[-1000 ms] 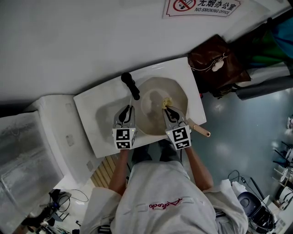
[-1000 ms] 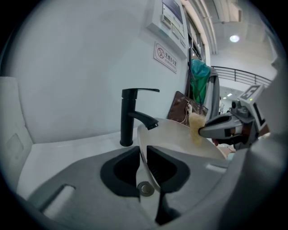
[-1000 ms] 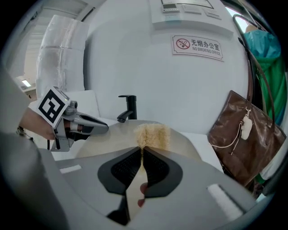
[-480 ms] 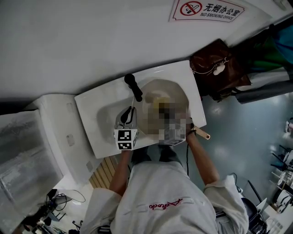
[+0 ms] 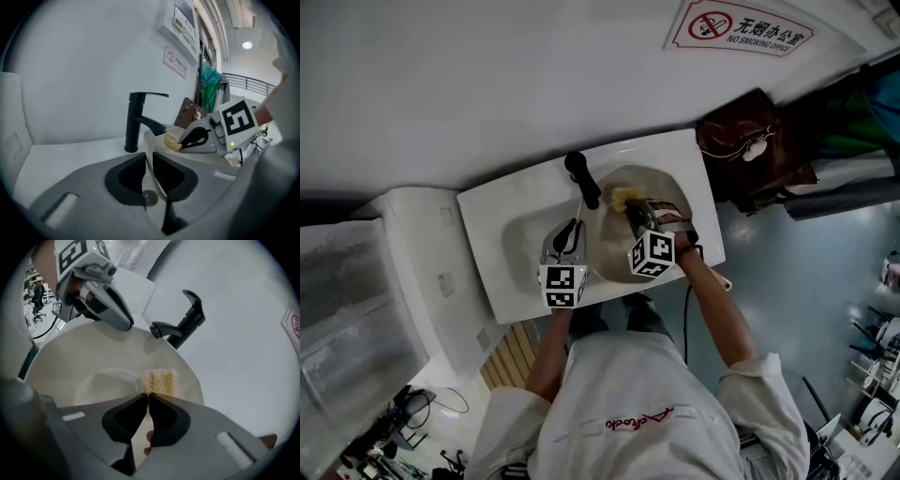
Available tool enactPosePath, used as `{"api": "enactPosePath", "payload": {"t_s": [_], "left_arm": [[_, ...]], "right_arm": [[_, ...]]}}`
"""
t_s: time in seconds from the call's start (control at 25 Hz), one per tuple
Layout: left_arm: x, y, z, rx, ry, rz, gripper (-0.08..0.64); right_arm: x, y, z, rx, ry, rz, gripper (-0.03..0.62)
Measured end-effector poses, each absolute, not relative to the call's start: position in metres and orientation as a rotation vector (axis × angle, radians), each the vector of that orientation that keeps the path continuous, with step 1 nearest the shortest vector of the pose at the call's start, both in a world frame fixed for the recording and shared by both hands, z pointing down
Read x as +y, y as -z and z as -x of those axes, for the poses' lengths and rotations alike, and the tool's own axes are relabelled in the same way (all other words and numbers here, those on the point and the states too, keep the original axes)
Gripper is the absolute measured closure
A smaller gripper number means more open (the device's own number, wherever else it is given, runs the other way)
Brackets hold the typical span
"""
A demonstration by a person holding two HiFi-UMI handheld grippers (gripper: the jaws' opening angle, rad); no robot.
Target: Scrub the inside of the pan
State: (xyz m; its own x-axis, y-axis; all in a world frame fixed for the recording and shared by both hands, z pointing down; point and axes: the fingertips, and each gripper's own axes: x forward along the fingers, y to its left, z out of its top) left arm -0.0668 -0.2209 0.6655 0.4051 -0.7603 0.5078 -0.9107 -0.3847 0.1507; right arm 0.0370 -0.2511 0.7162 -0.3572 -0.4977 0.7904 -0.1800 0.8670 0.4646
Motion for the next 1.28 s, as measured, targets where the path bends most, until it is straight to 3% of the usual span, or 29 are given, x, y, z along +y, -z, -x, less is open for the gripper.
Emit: {"api": "enactPosePath", "payload": {"t_s": [0.52, 1.28], "left_arm": [[-0.218, -0.667, 0.067, -1.423, -0.504, -2.253, 0.514], [-0.222, -0.666, 0.068, -1.433, -0.484, -2.258, 0.514]], "right_arm": [[-0.284, -0.742, -0.038, -1.832, 0.337, -0.42, 0.568], [-0.243, -0.764, -0.046, -1.783, 0.305, -0.34, 0.568]]}}
